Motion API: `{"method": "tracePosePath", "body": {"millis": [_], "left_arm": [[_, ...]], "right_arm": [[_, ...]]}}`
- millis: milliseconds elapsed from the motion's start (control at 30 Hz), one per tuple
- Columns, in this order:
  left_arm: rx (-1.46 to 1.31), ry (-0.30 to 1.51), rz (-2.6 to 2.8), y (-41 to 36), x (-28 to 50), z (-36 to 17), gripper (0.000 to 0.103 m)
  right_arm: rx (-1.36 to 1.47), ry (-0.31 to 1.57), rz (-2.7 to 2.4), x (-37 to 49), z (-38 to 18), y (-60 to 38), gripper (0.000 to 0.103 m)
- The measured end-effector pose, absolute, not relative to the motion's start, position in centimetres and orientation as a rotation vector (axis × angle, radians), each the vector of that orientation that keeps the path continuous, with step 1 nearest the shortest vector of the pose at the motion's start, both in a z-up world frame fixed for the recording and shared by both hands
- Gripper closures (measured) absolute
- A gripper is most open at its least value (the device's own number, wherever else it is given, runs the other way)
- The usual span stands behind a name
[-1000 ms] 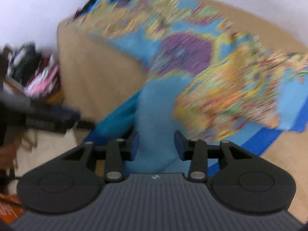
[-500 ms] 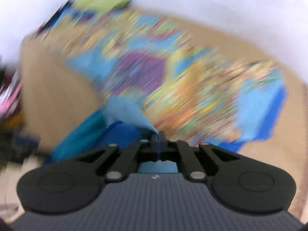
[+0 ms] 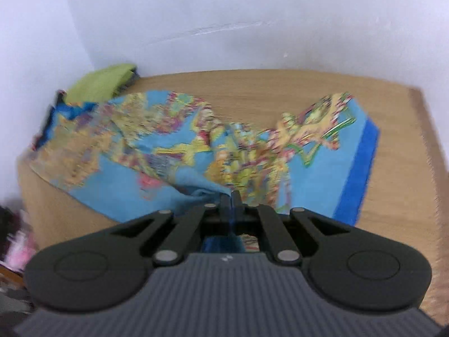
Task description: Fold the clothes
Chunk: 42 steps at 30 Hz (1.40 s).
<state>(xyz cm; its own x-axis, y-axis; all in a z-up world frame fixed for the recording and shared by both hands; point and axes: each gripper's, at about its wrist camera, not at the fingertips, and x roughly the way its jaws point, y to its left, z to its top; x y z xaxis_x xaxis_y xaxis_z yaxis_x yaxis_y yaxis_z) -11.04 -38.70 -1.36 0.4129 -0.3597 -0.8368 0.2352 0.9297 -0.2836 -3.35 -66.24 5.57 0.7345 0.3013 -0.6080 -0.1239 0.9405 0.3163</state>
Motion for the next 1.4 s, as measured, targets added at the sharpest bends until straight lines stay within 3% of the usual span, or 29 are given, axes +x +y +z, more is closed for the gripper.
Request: {"method": "tracePosePath", "body": {"millis": [267,533,800,1167,1400], "left_arm": [[-0.250,0.969,-0.437,-39.3,-7.2,0.3,0.045],[-0.814,0.815,-0.742,-37.1,-4.8,1.7,0.035],[-1.017,0.903,-0.754,-38.0,-2.0,-0.8,0.034],[-1.022,0.874,-0.914,-37.5,0.6,0.0,0.029],[-0.927,1.122,-1.008,-36.7,3.8,-1.6,0.029]], "right_arm": [[0.366,0.583,0.547,-4.3,10.7,-64.8,0.100],[0.332,0.574,0.673,-5.0,11.0,-63.3,0.100],[0.345,0.578,0.791,-6.2,9.4,-63.5,0.100],[0.514,0.644,0.642,-4.5,5.2,-62.2,0.100],[0.478,0.563,0.630,-7.8,6.1,-56.7,0.099]]}}
